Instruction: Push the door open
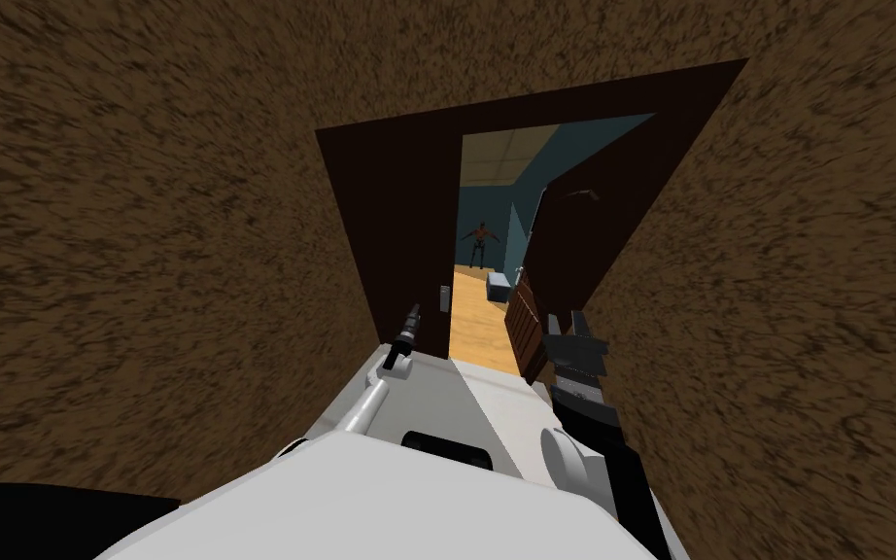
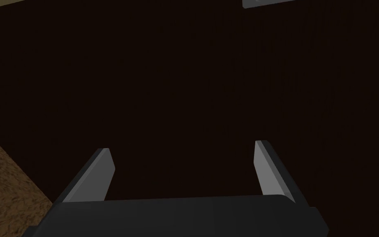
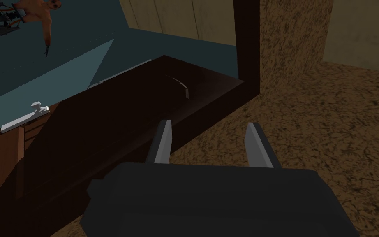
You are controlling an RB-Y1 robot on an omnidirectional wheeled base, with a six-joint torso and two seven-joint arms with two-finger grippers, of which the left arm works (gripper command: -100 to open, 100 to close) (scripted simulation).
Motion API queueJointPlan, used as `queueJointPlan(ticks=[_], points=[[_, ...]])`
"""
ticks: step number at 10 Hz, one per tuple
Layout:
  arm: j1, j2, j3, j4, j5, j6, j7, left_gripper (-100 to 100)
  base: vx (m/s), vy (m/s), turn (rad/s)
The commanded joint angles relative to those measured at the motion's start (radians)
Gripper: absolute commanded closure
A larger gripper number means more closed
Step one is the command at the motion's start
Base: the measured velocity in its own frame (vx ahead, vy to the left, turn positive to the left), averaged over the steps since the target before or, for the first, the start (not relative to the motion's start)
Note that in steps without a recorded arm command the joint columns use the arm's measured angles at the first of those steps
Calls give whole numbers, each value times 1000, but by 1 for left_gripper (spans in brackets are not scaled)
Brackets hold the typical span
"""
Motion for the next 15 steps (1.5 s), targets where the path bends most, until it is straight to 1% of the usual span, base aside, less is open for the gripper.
queueJointPlan(ticks=[1, 5, 9, 10, 11, 14, 15], points=[[-34, -8, 2, 50, 1, 9, 2, -100, 93, 5, 4], [-114, -24, 6, 177, 4, 19, 10, -100, 95, 7, -1], [-180, -42, 10, 282, 6, 27, 16, -100, 83, 11, 1], [-194, -47, 11, 304, 7, 29, 17, -100, 73, 14, -3], [-194, -47, 11, 304, 7, 29, 17, -100, 48, -1, 0], [-231, -60, 13, 363, 8, 34, 21, -100, 50, -4, 0], [-231, -60, 13, 363, 8, 34, 21, -100, 44, 1, 1]])
